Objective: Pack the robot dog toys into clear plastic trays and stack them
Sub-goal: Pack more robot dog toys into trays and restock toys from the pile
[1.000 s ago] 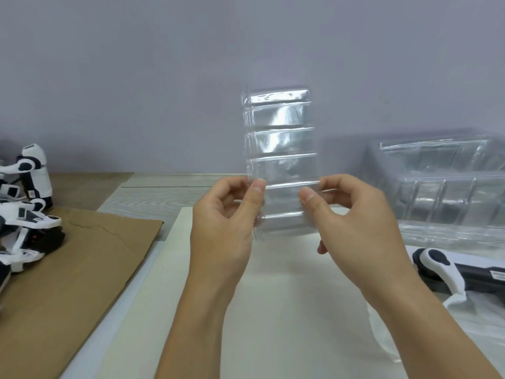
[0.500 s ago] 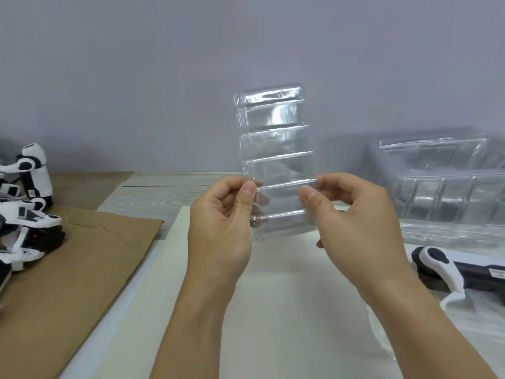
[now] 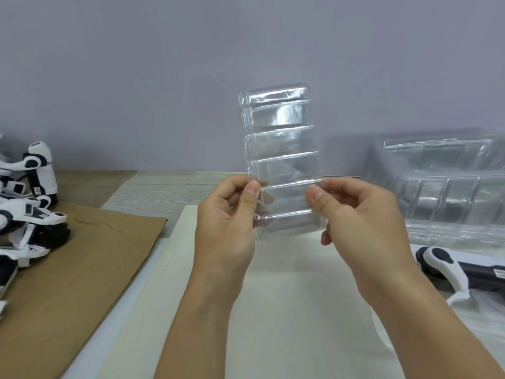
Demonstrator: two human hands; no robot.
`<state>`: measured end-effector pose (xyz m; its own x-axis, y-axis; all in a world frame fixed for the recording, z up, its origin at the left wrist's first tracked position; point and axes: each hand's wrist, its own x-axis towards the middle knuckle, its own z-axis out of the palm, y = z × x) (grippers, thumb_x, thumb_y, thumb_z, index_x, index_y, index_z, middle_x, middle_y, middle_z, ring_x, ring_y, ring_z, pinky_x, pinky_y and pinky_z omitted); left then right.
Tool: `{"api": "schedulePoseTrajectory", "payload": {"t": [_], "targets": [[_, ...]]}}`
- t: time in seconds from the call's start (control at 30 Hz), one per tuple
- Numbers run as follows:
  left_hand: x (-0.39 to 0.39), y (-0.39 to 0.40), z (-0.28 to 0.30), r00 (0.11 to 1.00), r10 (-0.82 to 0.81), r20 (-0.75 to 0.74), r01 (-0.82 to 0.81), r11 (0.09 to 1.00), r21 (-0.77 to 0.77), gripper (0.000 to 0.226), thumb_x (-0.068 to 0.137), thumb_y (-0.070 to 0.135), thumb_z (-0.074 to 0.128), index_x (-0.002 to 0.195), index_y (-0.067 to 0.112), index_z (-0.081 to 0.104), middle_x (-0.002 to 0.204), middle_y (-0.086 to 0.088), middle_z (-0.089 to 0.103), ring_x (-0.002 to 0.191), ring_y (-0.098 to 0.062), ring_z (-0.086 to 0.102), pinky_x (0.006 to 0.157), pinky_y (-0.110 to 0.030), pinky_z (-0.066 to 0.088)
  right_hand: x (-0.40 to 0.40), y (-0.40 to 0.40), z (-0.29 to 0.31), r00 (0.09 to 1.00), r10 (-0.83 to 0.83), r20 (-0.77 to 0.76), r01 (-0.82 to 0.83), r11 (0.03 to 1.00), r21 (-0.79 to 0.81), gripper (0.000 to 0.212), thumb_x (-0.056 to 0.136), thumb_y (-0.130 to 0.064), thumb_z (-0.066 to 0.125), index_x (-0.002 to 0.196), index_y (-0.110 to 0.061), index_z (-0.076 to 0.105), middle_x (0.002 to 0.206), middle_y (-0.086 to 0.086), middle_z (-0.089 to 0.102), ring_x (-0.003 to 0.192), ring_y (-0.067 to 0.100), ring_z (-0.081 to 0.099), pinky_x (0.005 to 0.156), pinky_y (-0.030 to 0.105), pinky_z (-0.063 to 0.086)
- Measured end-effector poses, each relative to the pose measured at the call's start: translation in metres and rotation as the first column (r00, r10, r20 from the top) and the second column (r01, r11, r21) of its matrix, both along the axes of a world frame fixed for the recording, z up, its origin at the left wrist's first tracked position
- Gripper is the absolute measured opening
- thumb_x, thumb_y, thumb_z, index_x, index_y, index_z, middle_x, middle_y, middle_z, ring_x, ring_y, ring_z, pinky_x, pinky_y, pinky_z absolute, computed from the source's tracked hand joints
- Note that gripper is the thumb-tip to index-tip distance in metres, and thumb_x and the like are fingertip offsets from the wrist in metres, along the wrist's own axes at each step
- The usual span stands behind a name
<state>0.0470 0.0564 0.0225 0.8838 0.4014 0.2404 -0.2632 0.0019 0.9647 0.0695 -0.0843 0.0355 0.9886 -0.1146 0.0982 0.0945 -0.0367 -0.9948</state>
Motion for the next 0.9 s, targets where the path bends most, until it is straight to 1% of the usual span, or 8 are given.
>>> {"api": "schedulePoseTrajectory", "payload": {"t": [0.1, 0.27, 0.37, 0.47, 0.57, 0.67, 0.77, 0.9], "targets": [[-0.0007, 0.0026, 0.0006, 0.996, -0.089, -0.028, 0.086, 0.990, -0.110, 0.026, 0.101, 0.015, 0.053, 0.086, 0.023, 0.073, 0.077, 0.001, 0.068, 0.073, -0.008, 0.061, 0.064, -0.021, 0.051, -0.0005, -0.0023, 0.0007, 0.995, 0.052, -0.088, -0.044, 0.995, 0.094, 0.005, 0.088, -0.019, 0.073, 0.084, -0.022, 0.073, 0.058, -0.015, 0.062, 0.040, 0.002, 0.045, 0.047, 0.017, 0.044], [-0.0020, 0.0044, 0.0014, 0.983, -0.179, -0.029, 0.169, 0.964, -0.207, 0.032, 0.098, 0.016, 0.054, 0.078, 0.025, 0.077, 0.077, 0.000, 0.068, 0.069, -0.005, 0.062, 0.060, -0.019, 0.051, 0.0008, -0.0051, 0.0003, 0.984, 0.096, -0.153, -0.076, 0.988, 0.134, 0.006, 0.089, -0.022, 0.072, 0.092, -0.018, 0.075, 0.049, -0.019, 0.054, 0.040, 0.002, 0.043, 0.056, 0.024, 0.042], [-0.0017, 0.0052, 0.0017, 0.980, -0.196, -0.026, 0.184, 0.952, -0.245, 0.027, 0.094, 0.020, 0.057, 0.078, 0.026, 0.078, 0.079, 0.001, 0.069, 0.071, -0.007, 0.063, 0.060, -0.020, 0.051, 0.0009, -0.0051, -0.0004, 0.978, 0.119, -0.171, -0.092, 0.983, 0.161, 0.009, 0.088, -0.022, 0.072, 0.096, -0.017, 0.074, 0.045, -0.020, 0.050, 0.039, 0.004, 0.040, 0.060, 0.027, 0.041], [-0.0015, 0.0060, 0.0019, 0.977, -0.210, -0.030, 0.193, 0.939, -0.284, 0.020, 0.087, 0.024, 0.060, 0.078, 0.025, 0.078, 0.078, 0.001, 0.069, 0.071, -0.007, 0.064, 0.060, -0.021, 0.052, 0.0015, -0.0056, -0.0013, 0.973, 0.136, -0.188, -0.101, 0.977, 0.187, 0.012, 0.088, -0.022, 0.073, 0.098, -0.016, 0.074, 0.045, -0.021, 0.050, 0.038, 0.005, 0.039, 0.061, 0.027, 0.040], [-0.0020, 0.0061, 0.0028, 0.973, -0.228, -0.033, 0.206, 0.926, -0.318, 0.018, 0.083, 0.023, 0.061, 0.077, 0.021, 0.078, 0.076, -0.001, 0.069, 0.066, -0.008, 0.064, 0.057, -0.019, 0.051, 0.0031, -0.0072, -0.0022, 0.967, 0.147, -0.205, -0.103, 0.971, 0.214, 0.012, 0.087, -0.021, 0.073, 0.097, -0.014, 0.076, 0.048, -0.021, 0.052, 0.041, 0.002, 0.046, 0.058, 0.025, 0.040], [-0.0018, 0.0063, 0.0014, 0.983, -0.176, -0.049, 0.159, 0.956, -0.247, 0.020, 0.091, 0.018, 0.061, 0.079, 0.021, 0.076, 0.077, -0.001, 0.070, 0.066, -0.007, 0.064, 0.058, -0.019, 0.051, 0.0020, -0.0069, -0.0029, 0.975, 0.130, -0.181, -0.096, 0.978, 0.185, 0.008, 0.087, -0.022, 0.074, 0.093, -0.016, 0.076, 0.051, -0.019, 0.056, 0.041, 0.002, 0.044, 0.058, 0.024, 0.042], [-0.0012, 0.0066, -0.0005, 0.994, -0.103, -0.039, 0.098, 0.989, -0.107, 0.022, 0.095, 0.016, 0.064, 0.080, 0.025, 0.077, 0.078, -0.001, 0.073, 0.068, -0.008, 0.065, 0.064, -0.021, 0.054, 0.0003, -0.0053, -0.0029, 0.997, 0.058, -0.047, -0.057, 0.998, 0.040, 0.005, 0.087, -0.024, 0.074, 0.082, -0.025, 0.073, 0.061, -0.016, 0.064, 0.043, 0.000, 0.047, 0.054, 0.013, 0.044], [-0.0026, 0.0089, 0.0002, 0.989, -0.150, -0.018, 0.149, 0.988, -0.033, 0.014, 0.082, 0.013, 0.076, 0.086, 0.027, 0.078, 0.085, -0.003, 0.075, 0.075, -0.013, 0.071, 0.066, -0.023, 0.056, -0.0018, -0.0067, 0.0017, 0.997, 0.021, 0.075, -0.012, 0.993, -0.120, 0.016, 0.087, -0.027, 0.072, 0.072, -0.033, 0.069, 0.075, -0.019, 0.069, 0.052, 0.000, 0.054, 0.067, 0.026, 0.049]]}}
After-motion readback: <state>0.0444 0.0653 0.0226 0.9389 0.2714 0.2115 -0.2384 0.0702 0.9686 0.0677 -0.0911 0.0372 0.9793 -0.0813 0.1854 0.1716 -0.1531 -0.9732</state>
